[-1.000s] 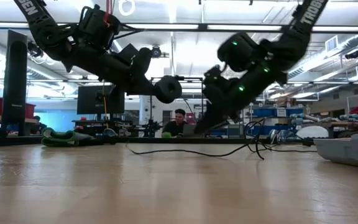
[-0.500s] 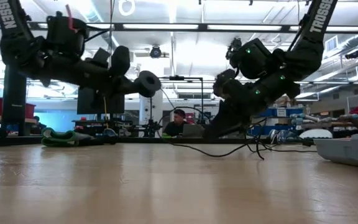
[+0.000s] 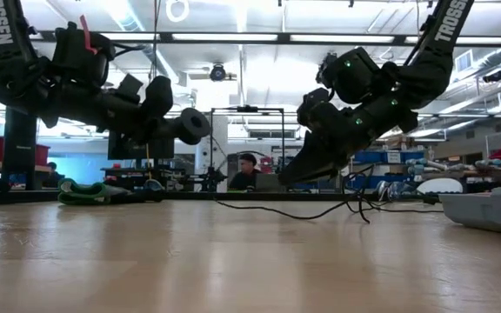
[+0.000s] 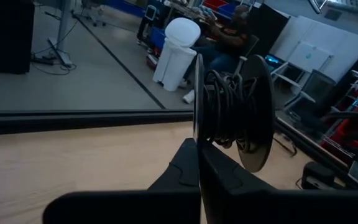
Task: Coil cords
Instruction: Coil the black wire
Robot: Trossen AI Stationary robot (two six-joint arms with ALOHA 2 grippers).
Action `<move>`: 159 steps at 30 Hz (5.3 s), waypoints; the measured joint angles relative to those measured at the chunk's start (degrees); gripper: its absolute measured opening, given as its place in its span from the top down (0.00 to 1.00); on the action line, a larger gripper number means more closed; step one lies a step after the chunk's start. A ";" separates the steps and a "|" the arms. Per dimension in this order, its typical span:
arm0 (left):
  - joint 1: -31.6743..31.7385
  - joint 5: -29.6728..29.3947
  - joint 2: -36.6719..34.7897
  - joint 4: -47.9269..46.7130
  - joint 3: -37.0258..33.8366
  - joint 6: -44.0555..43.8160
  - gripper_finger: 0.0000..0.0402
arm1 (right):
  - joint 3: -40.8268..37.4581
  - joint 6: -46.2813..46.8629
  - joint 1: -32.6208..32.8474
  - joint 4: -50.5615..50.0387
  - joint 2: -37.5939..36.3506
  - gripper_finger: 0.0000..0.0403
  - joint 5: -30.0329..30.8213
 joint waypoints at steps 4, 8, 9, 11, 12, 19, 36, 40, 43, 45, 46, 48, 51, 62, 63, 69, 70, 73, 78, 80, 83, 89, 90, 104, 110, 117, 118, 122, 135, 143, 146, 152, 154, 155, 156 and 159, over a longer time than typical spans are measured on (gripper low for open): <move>0.00 0.02 0.00 -0.01 0.01 0.04 1.00 | 0.00 0.07 0.00 3.04 0.00 0.81 0.12; 0.00 0.25 0.00 -0.01 0.01 0.06 1.00 | 0.07 0.01 -0.10 6.59 -0.02 0.81 0.23; 0.00 0.31 0.00 -0.01 0.01 0.06 1.00 | 0.07 0.00 -0.22 6.99 -0.02 0.81 0.23; 0.00 0.33 0.00 -0.04 0.01 0.06 1.00 | 0.07 0.00 -0.53 7.28 -0.02 0.81 0.25; 0.00 0.37 0.00 -0.04 0.01 0.06 1.00 | 0.07 0.00 -0.71 7.22 -0.02 0.81 0.25; 0.00 1.87 0.00 0.03 0.01 -0.17 1.00 | 0.04 -3.43 -1.38 9.64 -0.02 0.81 11.40; 0.00 1.92 0.00 3.00 0.09 0.19 1.00 | 11.20 -14.55 -4.24 15.18 10.97 0.72 15.96; 0.00 1.92 0.00 2.98 0.07 0.19 1.00 | 16.91 -12.80 -4.18 13.45 15.95 0.66 15.97; 0.00 2.31 0.00 3.01 0.05 0.31 1.00 | 19.91 -12.96 -3.91 10.89 18.04 0.61 15.99; 0.00 3.68 0.02 3.02 0.12 0.36 1.00 | 21.70 -12.94 -3.87 9.68 19.21 0.59 15.99; -0.01 4.23 0.02 3.14 0.06 0.36 1.00 | 22.20 -12.94 -3.85 8.96 19.71 0.57 16.14; -0.02 4.78 0.02 3.49 0.09 0.38 1.00 | 23.57 -12.74 -3.87 8.79 20.80 0.55 17.00; 0.00 6.01 0.02 4.44 0.08 0.28 1.00 | 24.74 -13.06 -3.85 8.97 21.92 0.53 17.24; -0.02 7.98 0.02 6.55 0.11 0.19 1.00 | 24.62 -18.15 -3.73 6.03 21.90 0.54 19.79; -0.02 7.96 0.02 6.63 0.09 0.19 1.00 | 24.62 -18.45 -3.65 6.06 21.90 0.54 20.27; -0.02 7.96 0.02 6.94 0.09 0.19 1.00 | 24.63 -19.10 -3.43 5.67 21.88 0.66 22.26; -0.02 7.96 0.02 6.94 0.09 0.19 1.00 | 24.63 -19.10 -3.43 5.64 21.88 0.69 22.33; -0.02 7.96 0.02 6.91 0.09 0.19 1.00 | 24.63 -19.01 -3.26 5.38 21.88 0.81 22.35; 0.00 7.93 0.02 6.78 0.09 0.19 1.00 | 24.63 -19.01 -2.04 5.39 21.88 0.98 22.37; 0.00 7.93 0.02 6.78 0.09 0.19 1.00 | 24.63 -17.92 -1.41 5.39 21.88 0.98 22.37; 0.00 7.50 0.02 6.76 0.09 0.19 1.00 | 24.63 -14.68 -0.40 5.22 21.88 0.99 22.00; 0.00 5.84 0.02 4.60 0.79 1.75 1.00 | 26.46 -12.50 0.98 2.03 21.88 1.00 20.84; 0.00 5.68 0.02 3.34 1.38 1.78 1.00 | 27.48 -12.64 1.03 0.98 22.32 1.00 20.86; 0.00 0.37 0.02 -10.46 10.09 7.98 1.00 | 36.34 -10.56 2.47 -7.03 26.34 1.00 17.99; -0.02 -0.10 0.04 -20.22 14.54 14.64 1.00 | 36.76 -14.10 3.67 -7.38 26.07 1.00 12.70; 0.01 -0.51 0.04 -29.06 15.61 18.44 1.00 | 36.69 -15.22 3.82 -8.47 23.78 1.00 5.27; 0.01 -0.49 0.04 -30.32 15.61 18.53 1.00 | 36.72 -15.47 3.82 -8.50 23.23 1.00 5.00; 0.01 0.33 0.04 -34.77 15.60 19.73 1.00 | 36.74 -16.89 3.32 -12.38 19.86 1.00 4.69; 0.02 10.73 0.02 -38.61 15.59 20.81 1.00 | 36.72 -22.61 -0.92 -27.19 10.10 1.00 -1.43; 0.02 15.74 0.02 -39.38 15.59 19.14 1.00 | 36.72 -22.09 -3.21 -27.20 9.40 1.00 -14.56; 0.32 18.52 0.02 -39.34 15.59 18.06 1.00 | 36.72 -22.51 -3.23 -26.76 9.40 1.00 -15.27; 1.18 22.44 0.02 -39.01 15.59 17.81 1.00 | 36.72 -23.01 -3.30 -22.62 9.40 1.00 -17.69; 1.25 23.45 0.02 -39.00 15.59 17.80 1.00 | 36.70 -23.05 -3.40 -21.67 9.40 1.00 -17.94; 1.25 23.45 0.02 -39.05 15.62 17.79 1.00 | 36.70 -23.11 -3.43 -21.25 9.40 1.00 -18.12; 1.25 23.63 0.02 -39.07 15.77 17.78 1.00 | 36.70 -23.25 -3.43 -21.20 9.40 1.00 -18.13; 1.25 25.30 0.02 -39.20 16.60 17.81 1.00 | 36.70 -23.61 -3.53 -21.26 9.40 1.00 -18.13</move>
